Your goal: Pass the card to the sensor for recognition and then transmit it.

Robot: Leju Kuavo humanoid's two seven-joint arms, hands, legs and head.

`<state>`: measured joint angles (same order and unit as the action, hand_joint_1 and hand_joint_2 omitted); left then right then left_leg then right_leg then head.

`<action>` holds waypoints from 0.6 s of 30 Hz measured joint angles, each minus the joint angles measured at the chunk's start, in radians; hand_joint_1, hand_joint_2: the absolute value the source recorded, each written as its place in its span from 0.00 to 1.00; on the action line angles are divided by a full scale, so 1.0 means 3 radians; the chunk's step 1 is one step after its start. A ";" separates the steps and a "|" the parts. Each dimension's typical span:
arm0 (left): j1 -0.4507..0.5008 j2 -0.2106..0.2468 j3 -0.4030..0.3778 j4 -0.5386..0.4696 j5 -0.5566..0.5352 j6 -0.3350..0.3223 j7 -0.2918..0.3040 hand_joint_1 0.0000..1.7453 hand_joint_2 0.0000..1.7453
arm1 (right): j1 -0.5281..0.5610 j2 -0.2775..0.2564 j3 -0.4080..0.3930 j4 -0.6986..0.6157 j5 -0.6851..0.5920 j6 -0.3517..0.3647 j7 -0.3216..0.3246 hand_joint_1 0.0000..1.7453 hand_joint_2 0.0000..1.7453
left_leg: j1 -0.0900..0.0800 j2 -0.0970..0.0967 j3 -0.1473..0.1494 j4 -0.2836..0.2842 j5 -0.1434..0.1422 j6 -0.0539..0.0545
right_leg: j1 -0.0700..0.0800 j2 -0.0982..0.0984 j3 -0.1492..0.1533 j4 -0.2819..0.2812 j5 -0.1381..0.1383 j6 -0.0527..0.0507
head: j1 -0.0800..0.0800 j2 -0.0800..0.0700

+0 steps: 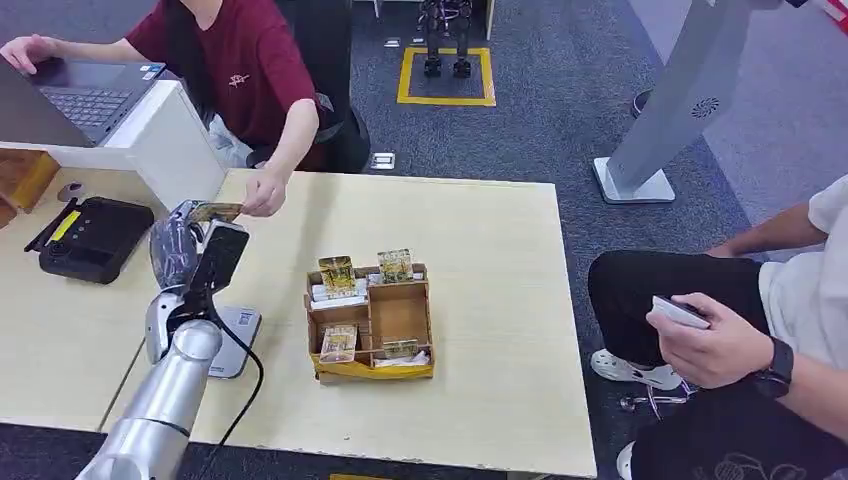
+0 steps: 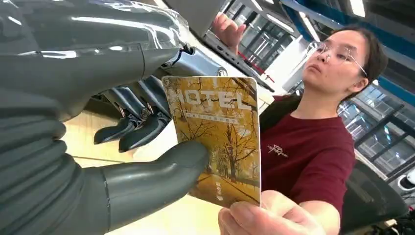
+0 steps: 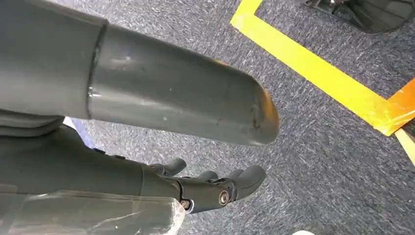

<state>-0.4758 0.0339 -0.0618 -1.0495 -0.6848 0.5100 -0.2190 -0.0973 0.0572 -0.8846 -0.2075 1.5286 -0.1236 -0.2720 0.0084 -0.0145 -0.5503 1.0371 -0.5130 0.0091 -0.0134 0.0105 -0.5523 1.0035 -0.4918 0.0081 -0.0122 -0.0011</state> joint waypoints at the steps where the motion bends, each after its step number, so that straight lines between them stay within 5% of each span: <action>1: 0.0000 -0.0001 0.0001 0.0009 0.0029 -0.0009 -0.0025 0.00 1.00 | 0.0000 0.0000 0.0000 0.0000 -0.0003 0.0003 0.0000 0.00 0.00 | 0.0000 0.0000 0.0000 0.0000 0.0000 0.0000 | 0.0000 0.0000 0.0000 0.0000 0.0000 0.0000 | 0.0000 0.0000; 13: 0.0000 -0.0006 0.0070 0.0013 0.0271 -0.0027 -0.0078 0.00 1.00 | 0.0003 0.0000 0.0003 0.0000 -0.0045 -0.0008 0.0006 0.00 0.00 | 0.0000 0.0000 0.0000 0.0000 0.0000 0.0000 | 0.0000 0.0000 -0.0001 0.0000 0.0000 0.0000 | 0.0000 0.0000; 18: 0.0004 0.0001 0.0078 -0.0014 0.0418 -0.0271 -0.0043 0.00 1.00 | 0.0017 -0.0001 0.0001 0.0000 -0.0080 -0.0019 0.0014 0.00 0.00 | 0.0000 0.0000 -0.0002 0.0000 0.0000 0.0000 | 0.0000 0.0000 0.0000 0.0000 0.0000 0.0000 | 0.0000 0.0000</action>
<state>-0.4745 0.0343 -0.0385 -1.0537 -0.5592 0.4287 -0.2319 -0.0922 0.0568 -0.8843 -0.2075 1.5045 -0.1293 -0.2678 0.0085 -0.0146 -0.5508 1.0370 -0.5129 0.0091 -0.0134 0.0103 -0.5524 1.0036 -0.4918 0.0081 -0.0122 -0.0011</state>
